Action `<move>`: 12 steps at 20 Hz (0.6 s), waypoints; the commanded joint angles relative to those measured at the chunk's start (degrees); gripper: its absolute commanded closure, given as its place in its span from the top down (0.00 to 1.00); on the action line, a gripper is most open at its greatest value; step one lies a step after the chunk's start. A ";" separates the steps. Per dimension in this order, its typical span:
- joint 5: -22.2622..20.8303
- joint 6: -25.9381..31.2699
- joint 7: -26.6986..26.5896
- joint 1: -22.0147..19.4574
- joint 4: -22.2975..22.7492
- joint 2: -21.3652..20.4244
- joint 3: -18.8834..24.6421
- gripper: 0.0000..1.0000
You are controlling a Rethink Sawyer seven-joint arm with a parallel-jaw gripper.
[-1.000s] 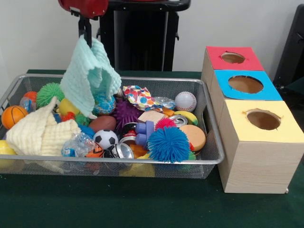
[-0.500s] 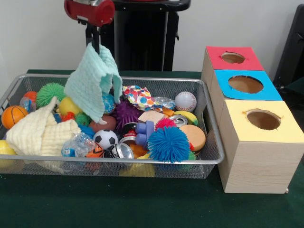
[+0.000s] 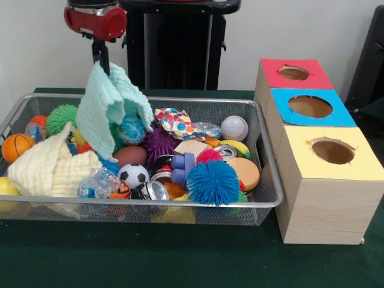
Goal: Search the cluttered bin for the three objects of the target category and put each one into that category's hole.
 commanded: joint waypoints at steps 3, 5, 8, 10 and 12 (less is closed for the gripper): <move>-5.76 0.74 -9.57 -6.42 -4.98 2.80 9.91 0.00; -6.65 1.00 -9.51 -7.41 -5.24 2.97 10.72 0.00; -7.95 1.15 -9.05 -8.51 -5.55 3.26 11.71 0.00; -8.66 0.75 -8.16 -8.55 -5.59 3.34 11.95 0.00; -9.94 -0.38 -6.95 -9.08 -5.45 3.61 12.97 1.00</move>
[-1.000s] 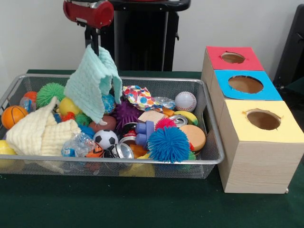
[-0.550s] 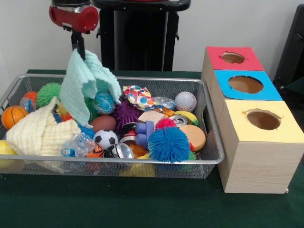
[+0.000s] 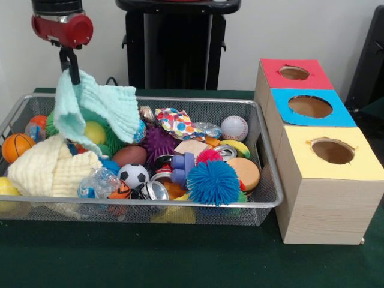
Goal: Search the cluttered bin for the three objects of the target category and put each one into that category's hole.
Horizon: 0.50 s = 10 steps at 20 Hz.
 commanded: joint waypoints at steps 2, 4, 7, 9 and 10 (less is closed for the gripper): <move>-5.19 -1.79 -6.57 -1.22 -2.90 1.68 7.89 1.00; -5.52 -2.33 -5.98 -1.31 -2.87 2.07 8.21 1.00; -5.01 -2.02 -3.83 -0.71 -2.74 2.27 8.17 1.00; -4.47 -1.50 -2.48 -0.17 -2.45 1.70 8.11 1.00; -4.13 -1.16 -1.87 0.17 -2.08 1.03 8.04 1.00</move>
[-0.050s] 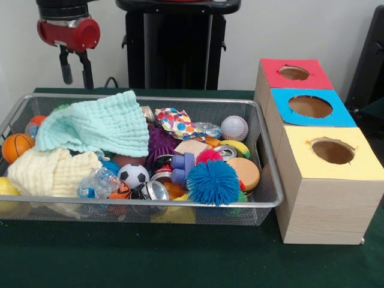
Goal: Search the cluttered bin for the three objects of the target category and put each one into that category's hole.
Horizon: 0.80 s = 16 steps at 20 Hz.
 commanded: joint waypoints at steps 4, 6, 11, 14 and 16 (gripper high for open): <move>-0.63 0.34 1.32 3.00 -0.49 -2.72 4.76 1.00; -0.09 0.24 3.31 5.08 0.02 -3.78 3.83 1.00; 0.82 -0.47 7.54 10.93 1.35 -5.38 1.24 1.00; 1.14 -1.37 10.31 15.15 1.61 -5.65 -1.18 1.00; 1.20 -3.04 12.15 18.03 1.39 -4.89 -3.06 1.00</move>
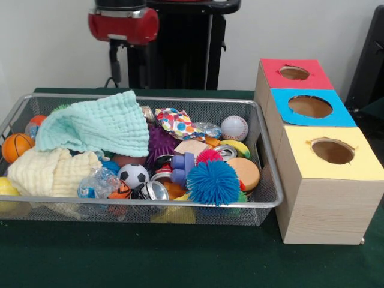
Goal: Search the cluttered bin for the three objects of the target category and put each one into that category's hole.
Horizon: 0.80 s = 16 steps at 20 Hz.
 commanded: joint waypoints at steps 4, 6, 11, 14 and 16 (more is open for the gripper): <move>1.19 -7.58 13.11 9.74 0.41 2.24 -5.31 1.00; 1.06 -10.47 12.76 10.24 0.12 4.48 -5.85 1.00; 0.83 -15.67 11.27 9.80 0.20 8.10 -5.99 1.00; 1.08 -17.33 10.93 10.21 -0.14 8.81 -6.84 1.00; 1.37 -18.32 10.84 10.78 -0.54 9.21 -7.73 1.00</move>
